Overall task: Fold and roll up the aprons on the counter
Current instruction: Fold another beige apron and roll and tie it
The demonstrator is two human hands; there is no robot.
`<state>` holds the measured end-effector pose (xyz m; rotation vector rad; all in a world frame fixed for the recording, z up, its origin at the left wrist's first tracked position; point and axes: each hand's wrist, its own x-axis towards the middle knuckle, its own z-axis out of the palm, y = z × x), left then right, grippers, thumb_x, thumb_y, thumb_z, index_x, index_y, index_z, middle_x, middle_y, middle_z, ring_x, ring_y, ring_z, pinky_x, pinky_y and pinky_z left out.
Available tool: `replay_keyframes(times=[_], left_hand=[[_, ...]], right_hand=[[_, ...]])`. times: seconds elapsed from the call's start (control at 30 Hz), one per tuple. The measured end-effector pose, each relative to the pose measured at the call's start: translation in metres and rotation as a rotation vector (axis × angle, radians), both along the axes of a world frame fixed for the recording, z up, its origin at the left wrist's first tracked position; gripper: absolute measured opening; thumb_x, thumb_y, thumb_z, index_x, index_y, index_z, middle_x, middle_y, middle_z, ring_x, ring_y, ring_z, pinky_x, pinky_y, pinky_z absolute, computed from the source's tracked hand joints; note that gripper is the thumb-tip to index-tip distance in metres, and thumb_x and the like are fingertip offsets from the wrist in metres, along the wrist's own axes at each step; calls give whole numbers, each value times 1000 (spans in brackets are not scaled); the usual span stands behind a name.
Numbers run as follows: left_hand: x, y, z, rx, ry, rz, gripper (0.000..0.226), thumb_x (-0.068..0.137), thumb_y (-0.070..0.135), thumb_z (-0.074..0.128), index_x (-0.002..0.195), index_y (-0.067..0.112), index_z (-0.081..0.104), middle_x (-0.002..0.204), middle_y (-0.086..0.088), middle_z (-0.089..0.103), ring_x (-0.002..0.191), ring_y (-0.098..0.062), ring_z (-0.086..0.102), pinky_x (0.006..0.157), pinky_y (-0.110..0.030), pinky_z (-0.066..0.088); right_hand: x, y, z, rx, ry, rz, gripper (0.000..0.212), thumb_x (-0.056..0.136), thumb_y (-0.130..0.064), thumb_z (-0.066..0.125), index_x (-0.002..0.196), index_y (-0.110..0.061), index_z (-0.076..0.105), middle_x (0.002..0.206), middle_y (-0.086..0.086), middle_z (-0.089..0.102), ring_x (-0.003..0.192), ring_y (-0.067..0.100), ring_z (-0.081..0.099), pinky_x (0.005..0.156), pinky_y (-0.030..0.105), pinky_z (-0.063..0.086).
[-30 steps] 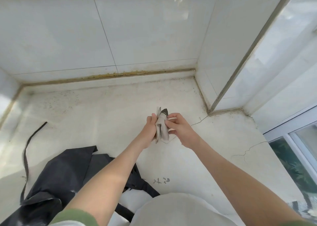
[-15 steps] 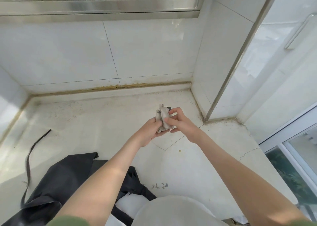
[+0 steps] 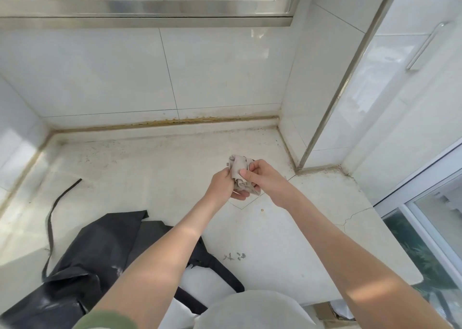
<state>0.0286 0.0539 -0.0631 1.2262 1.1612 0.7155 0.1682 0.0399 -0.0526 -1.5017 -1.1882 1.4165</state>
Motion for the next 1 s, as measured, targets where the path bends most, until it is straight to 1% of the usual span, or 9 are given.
replay_keyframes(times=[0.13,0.23,0.33,0.43,0.57,0.7,0.8,0.9,1.0], left_hand=[[11,-10,5,-157,-168,-64,61,104,42,11,104,16,66,82,-11,70,64,-22,66,64,-27,57],[21,-12,4,-236,-259,-109,83,95,60,-5,110,15,64,81,-11,68,59,-21,58,56,-23,52],[32,-17,3,-237,-308,-123,73,102,48,2,115,9,62,78,-9,68,58,-22,55,52,-24,49],[42,-23,4,-196,-215,-169,52,104,26,15,96,6,62,72,-6,67,64,-21,56,58,-25,49],[56,-27,13,-81,-23,-318,33,99,25,33,97,11,63,74,0,67,65,-14,59,65,-26,51],[67,-27,21,21,136,-331,26,92,24,47,112,12,58,88,-4,70,70,-15,65,69,-26,55],[79,-28,29,115,240,-324,21,89,17,45,105,19,59,89,1,70,71,-14,68,67,-24,54],[101,-32,34,180,315,-314,24,90,8,36,97,15,59,86,-3,69,63,-13,64,61,-20,49],[134,-39,35,148,292,-267,27,90,6,37,87,18,61,80,-5,69,60,-14,62,57,-20,48]], right_hand=[[0,-9,4,-36,-54,-56,29,86,-24,70,95,-12,45,85,2,53,70,11,56,57,18,43],[6,-18,7,-30,-72,-88,31,85,-23,71,95,-12,45,87,3,50,73,12,54,60,19,42],[17,-29,13,-29,-66,-152,31,86,-30,70,93,-13,45,84,0,51,71,9,52,60,18,40],[29,-41,19,-50,-14,-165,40,84,-45,67,82,-14,42,68,-7,49,63,6,49,63,21,35],[49,-56,24,-88,-17,-167,64,65,-66,71,85,-11,46,75,7,58,72,19,56,71,31,41],[63,-63,32,-81,22,-140,34,88,-41,63,79,-9,54,70,5,60,66,16,57,73,31,44],[79,-58,34,-65,2,-130,13,90,-21,57,88,-8,54,80,8,59,73,18,58,75,34,49],[105,-54,32,-70,-76,-107,12,86,-12,53,97,-8,51,86,8,60,77,20,60,74,35,49],[135,-58,36,-68,-152,-101,15,85,-7,52,99,-9,49,81,3,57,63,12,57,56,20,44]])
